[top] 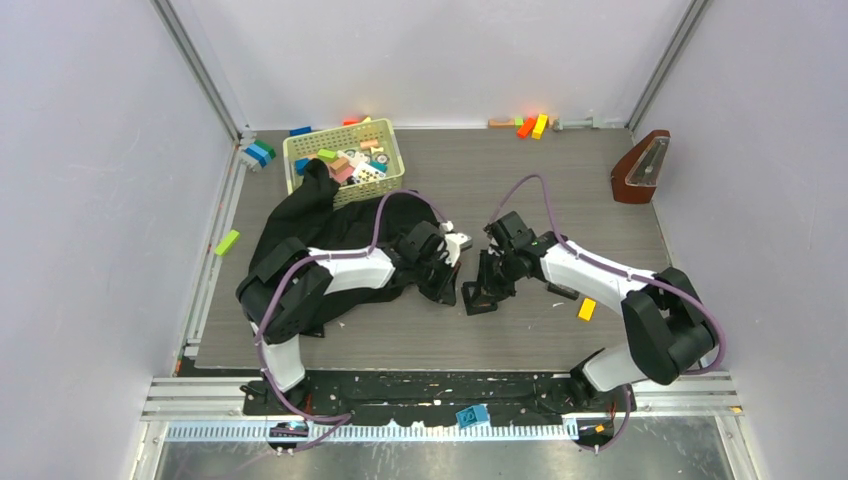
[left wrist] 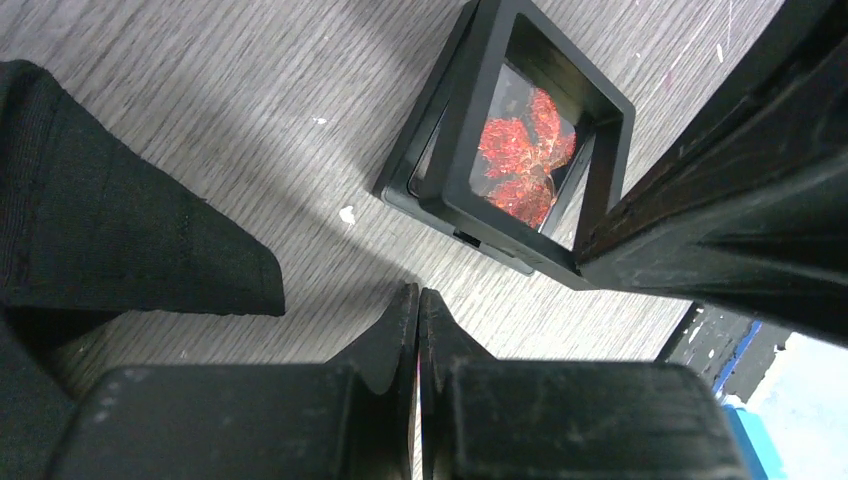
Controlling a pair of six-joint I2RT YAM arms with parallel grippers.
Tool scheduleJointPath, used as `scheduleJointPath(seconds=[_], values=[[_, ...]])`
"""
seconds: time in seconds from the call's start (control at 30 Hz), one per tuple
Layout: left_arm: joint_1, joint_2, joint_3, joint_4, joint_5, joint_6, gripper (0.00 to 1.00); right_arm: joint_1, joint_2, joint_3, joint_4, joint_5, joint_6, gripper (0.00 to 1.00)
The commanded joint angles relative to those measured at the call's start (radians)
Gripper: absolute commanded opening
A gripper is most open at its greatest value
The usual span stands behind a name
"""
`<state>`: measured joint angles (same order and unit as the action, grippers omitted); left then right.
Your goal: Remove the brooch from the garment
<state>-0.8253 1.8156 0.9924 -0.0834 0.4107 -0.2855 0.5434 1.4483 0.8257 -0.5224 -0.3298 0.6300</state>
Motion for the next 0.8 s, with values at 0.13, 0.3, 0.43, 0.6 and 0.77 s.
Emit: scheduleJointPath(seconds=[0.13, 0.3, 0.43, 0.6, 0.77], values=[[0.051, -0.184, -0.108, 0.035, -0.148, -0.024, 0.02, 0.141, -0.048, 0.039, -0.009, 0.145, 0.005, 0.17], [0.102, -0.351, -0.215, 0.071, -0.322, -0.037, 0.03, 0.225, -0.088, 0.031, 0.017, 0.173, 0.039, 0.22], [0.122, -0.452, -0.268, 0.077, -0.465, -0.058, 0.04, 0.278, -0.074, 0.016, 0.052, 0.237, 0.076, 0.27], [0.127, -0.498, -0.297, 0.077, -0.534, -0.066, 0.04, 0.341, -0.012, 0.022, 0.07, 0.338, 0.122, 0.35], [0.129, -0.506, -0.299, 0.074, -0.547, -0.066, 0.03, 0.366, 0.04, 0.026, 0.1, 0.396, 0.133, 0.38]])
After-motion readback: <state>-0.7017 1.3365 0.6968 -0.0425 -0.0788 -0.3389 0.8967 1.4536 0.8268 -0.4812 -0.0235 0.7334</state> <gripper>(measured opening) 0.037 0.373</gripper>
